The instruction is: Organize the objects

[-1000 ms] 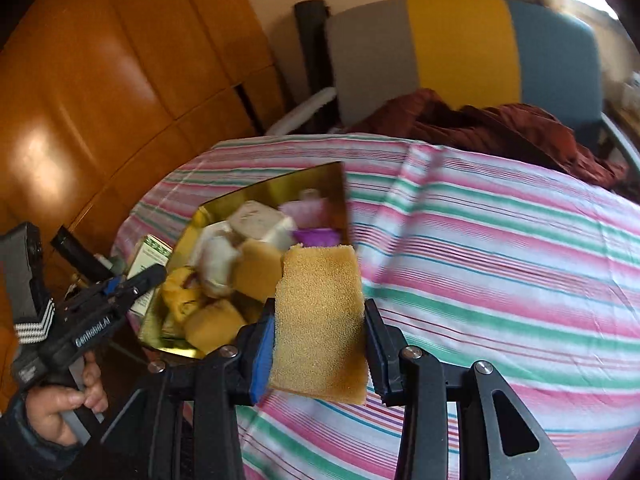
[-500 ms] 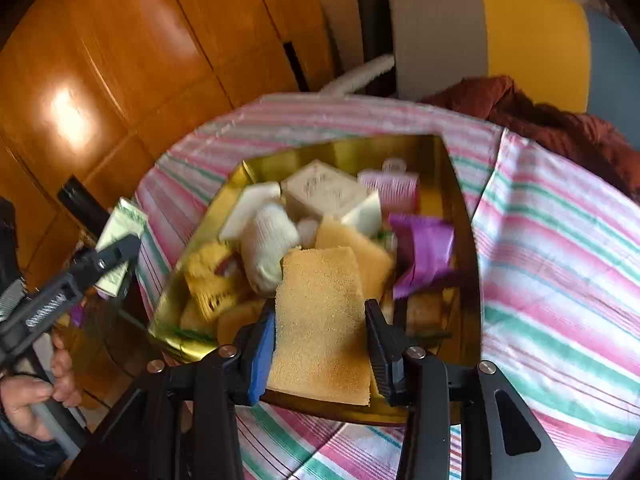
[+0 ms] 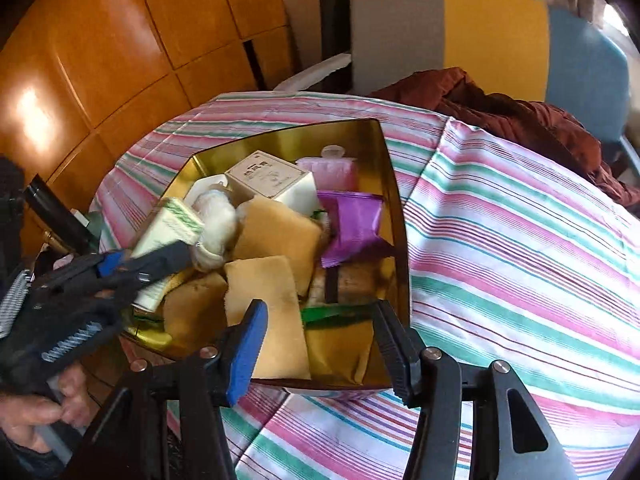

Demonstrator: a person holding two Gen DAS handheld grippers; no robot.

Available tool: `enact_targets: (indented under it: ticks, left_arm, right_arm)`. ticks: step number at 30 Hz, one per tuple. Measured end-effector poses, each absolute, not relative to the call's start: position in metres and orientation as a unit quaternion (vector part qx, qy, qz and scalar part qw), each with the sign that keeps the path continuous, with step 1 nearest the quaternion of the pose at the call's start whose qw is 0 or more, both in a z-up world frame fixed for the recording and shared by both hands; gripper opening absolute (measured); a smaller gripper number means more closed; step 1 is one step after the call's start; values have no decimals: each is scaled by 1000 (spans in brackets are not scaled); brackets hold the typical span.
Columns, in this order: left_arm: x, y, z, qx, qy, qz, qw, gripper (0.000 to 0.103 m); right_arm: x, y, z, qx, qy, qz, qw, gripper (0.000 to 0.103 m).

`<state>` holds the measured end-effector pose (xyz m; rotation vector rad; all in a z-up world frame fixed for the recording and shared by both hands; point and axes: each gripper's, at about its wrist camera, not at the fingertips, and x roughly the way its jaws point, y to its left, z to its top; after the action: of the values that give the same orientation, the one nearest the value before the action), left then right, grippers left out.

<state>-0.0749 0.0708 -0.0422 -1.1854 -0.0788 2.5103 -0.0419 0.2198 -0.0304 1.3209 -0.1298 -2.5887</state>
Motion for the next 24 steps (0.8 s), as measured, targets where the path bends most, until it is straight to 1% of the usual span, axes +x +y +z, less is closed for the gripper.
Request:
enact_targets:
  ticks: [4, 7, 12, 16, 19, 24]
  left_arm:
    - [-92, 86, -59, -438, -15, 881, 179, 30]
    - [-102, 89, -71, -450, -22, 876, 172, 31]
    - [-103, 84, -68, -451, -20, 877, 162, 32]
    - [-96, 78, -62, -445, -17, 882, 153, 38]
    - [-91, 74, -53, -432, -14, 890, 147, 44]
    - [-78, 66, -36, -404, -2, 906, 130, 46]
  right_arm:
    - [-42, 224, -28, 447, -48, -886, 116, 56]
    - [-43, 225, -27, 446, -50, -886, 116, 56]
    - [-38, 225, -25, 441, -58, -888, 118, 56]
    - [-36, 223, -24, 439, -60, -888, 122, 56]
    - [-35, 220, -25, 438, -59, -888, 124, 56]
    - [-32, 215, -22, 434, -59, -890, 128, 57]
